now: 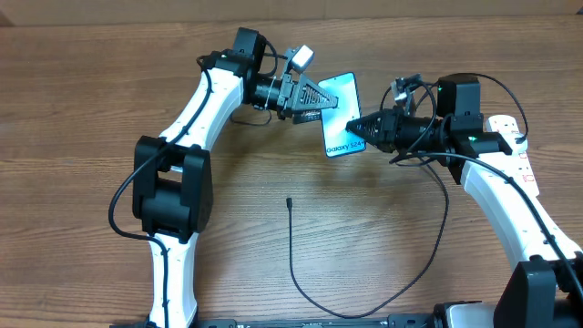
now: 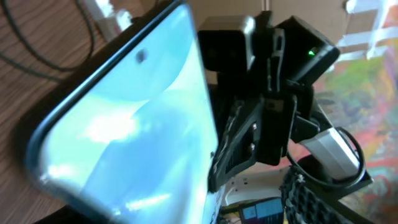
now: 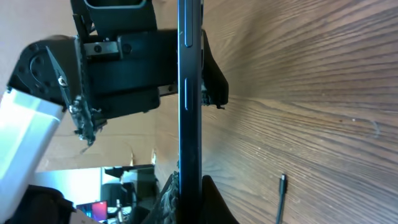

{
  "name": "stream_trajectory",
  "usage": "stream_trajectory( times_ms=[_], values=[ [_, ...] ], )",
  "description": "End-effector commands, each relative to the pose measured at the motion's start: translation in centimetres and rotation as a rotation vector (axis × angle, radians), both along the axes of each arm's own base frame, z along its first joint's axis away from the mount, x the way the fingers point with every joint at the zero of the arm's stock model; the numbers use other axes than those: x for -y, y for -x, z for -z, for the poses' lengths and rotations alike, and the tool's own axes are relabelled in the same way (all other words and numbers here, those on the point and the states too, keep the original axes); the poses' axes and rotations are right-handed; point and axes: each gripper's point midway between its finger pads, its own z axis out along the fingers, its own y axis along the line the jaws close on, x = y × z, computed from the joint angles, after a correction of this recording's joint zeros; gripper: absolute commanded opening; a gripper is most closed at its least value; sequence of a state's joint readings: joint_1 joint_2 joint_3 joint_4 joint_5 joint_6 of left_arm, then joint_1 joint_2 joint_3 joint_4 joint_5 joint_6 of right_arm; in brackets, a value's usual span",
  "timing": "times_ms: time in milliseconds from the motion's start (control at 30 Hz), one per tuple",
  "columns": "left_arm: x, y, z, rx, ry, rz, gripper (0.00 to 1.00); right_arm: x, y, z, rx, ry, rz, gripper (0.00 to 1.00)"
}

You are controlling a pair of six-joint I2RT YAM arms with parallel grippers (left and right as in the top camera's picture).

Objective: Plug charger to phone and switch on socket

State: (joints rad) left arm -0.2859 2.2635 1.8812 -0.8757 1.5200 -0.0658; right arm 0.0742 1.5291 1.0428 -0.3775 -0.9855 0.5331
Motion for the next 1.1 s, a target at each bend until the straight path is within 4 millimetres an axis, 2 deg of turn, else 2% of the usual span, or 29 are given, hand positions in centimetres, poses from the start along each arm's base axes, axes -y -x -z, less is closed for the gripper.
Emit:
stream_trajectory(
  times_ms=[0,167,267,733,1067],
  values=[
    [0.5,0.0,-1.6,-0.053,0.043,0.027,0.69,-0.6,0.5,-1.3,-0.011,-0.048,-0.020,0.04],
    [1.0,-0.7,-2.1,-0.072,0.037,0.036,0.57,-0.6,0.5,-1.3,-0.012,-0.049,-0.019,0.04],
    [1.6,-0.5,-2.3,-0.078,0.034,0.048,0.46,-0.6,0.4,-1.3,-0.010,-0.048,-0.019,0.04],
    [4.2,-0.1,-3.1,-0.093,0.018,0.094,0.40,-0.8,-0.4,-1.3,-0.034,-0.038,0.038,0.04],
    [4.9,0.1,-3.5,-0.083,0.020,0.107,0.29,-0.8,-1.4,-0.8,-0.038,-0.001,0.101,0.03]
  ],
)
